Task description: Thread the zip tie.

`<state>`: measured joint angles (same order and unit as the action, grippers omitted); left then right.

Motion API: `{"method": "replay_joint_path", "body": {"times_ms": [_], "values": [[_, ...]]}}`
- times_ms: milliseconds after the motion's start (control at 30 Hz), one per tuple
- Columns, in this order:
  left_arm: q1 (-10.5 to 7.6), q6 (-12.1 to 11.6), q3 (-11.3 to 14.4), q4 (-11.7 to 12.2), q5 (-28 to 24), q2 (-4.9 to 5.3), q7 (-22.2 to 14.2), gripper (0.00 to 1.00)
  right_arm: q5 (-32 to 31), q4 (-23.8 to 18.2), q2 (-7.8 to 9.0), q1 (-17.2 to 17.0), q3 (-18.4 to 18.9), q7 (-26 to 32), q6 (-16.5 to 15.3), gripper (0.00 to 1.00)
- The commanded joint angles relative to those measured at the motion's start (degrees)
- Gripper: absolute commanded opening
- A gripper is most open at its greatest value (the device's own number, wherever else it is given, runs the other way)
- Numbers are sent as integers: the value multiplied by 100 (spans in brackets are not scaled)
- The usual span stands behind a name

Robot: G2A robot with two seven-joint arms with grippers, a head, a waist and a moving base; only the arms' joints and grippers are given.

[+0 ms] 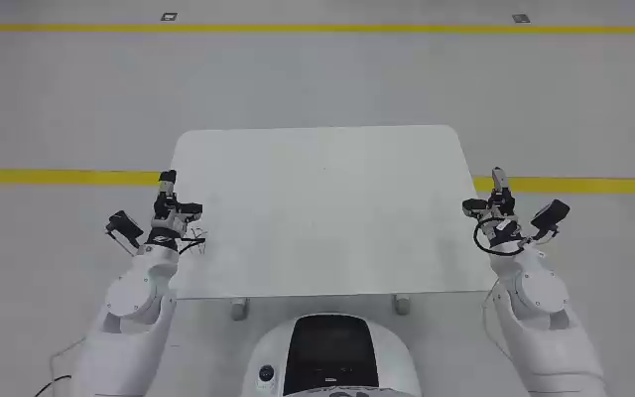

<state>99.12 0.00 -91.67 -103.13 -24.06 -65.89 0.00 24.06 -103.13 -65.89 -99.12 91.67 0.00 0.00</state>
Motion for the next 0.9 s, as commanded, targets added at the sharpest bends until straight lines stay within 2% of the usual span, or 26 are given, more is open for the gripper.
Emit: {"method": "replay_joint_path", "body": {"times_ms": [0, 33, 67, 133, 167, 300, 333, 600, 700, 833, 867], "values": [[0, 0, 0, 0, 0, 0, 0, 78, 0, 0, 0, 0, 0, 0, 0, 100], [0, 0, 0, 0, 0, 0, 0, 78, 0, 0, 0, 0, 0, 0, 0, 100], [0, 0, 0, 0, 0, 0, 0, 100, 0, 0, 0, 0, 0, 0, 0, 100], [-22, -23, -5, -44, 71, 4, -14, 100, 0, 0, 0, 0, 0, 0, 0, 100], [-44, -14, -1, -88, 278, 13, -66, 100, 0, 0, 0, 0, 0, 0, 0, 100], [-91, 499, -2, -271, 1118, 79, -561, 100, 0, 0, 0, 0, 0, 0, 0, 100], [-96, 536, -25, -299, 1308, 88, -536, 100, 0, 0, 0, 0, 0, 0, 0, 100], [-96, 536, -25, -299, 1308, 88, -536, 100, 0, 0, 0, 0, 0, 0, 0, 100], [-177, 500, -47, -314, 1624, 111, -689, 100, 0, 0, 0, 0, 0, 0, 0, 100], [-299, 862, -48, -385, 2181, 150, -961, 100, 0, 0, 0, 0, 0, 0, 0, 100], [-353, 1110, -35, -405, 2401, 171, -1160, 100, 0, 0, 0, 0, 0, 0, 0, 100]]}}
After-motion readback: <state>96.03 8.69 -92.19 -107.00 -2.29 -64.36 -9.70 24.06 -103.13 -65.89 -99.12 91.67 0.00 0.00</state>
